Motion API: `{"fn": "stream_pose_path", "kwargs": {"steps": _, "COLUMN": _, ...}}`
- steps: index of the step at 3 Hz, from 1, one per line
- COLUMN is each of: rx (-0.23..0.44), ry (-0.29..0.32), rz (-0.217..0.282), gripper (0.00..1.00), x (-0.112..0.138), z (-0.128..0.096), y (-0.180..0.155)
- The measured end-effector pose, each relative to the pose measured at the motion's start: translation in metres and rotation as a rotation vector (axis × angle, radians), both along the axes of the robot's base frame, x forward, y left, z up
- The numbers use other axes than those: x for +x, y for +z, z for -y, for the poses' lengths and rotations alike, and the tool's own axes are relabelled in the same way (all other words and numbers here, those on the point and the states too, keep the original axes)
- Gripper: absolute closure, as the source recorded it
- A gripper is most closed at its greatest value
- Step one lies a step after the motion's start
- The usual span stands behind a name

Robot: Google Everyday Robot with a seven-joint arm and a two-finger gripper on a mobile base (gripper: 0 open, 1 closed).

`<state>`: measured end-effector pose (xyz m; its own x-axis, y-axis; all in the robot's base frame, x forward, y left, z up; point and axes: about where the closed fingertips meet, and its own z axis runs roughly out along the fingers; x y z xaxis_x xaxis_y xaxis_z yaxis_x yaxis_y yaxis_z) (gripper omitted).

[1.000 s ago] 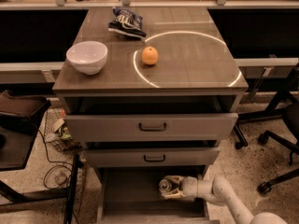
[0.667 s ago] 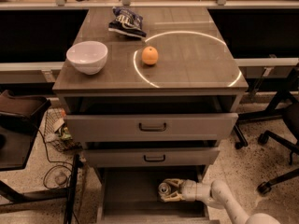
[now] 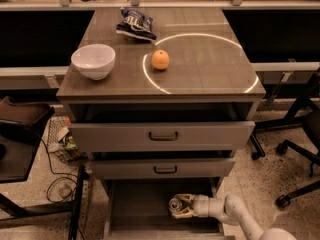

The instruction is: Place 7up can into bottom drawer

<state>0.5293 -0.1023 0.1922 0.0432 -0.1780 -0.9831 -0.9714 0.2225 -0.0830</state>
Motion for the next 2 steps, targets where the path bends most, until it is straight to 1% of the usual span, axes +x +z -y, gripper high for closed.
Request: {"fn": "stream_pose_path", "kwargs": {"steps": 2, "rx": 0.005, "ry": 0.008, "rz": -0.005, "gripper": 0.54, "x": -0.0014, "z": -0.0061, "y": -0.0014}}
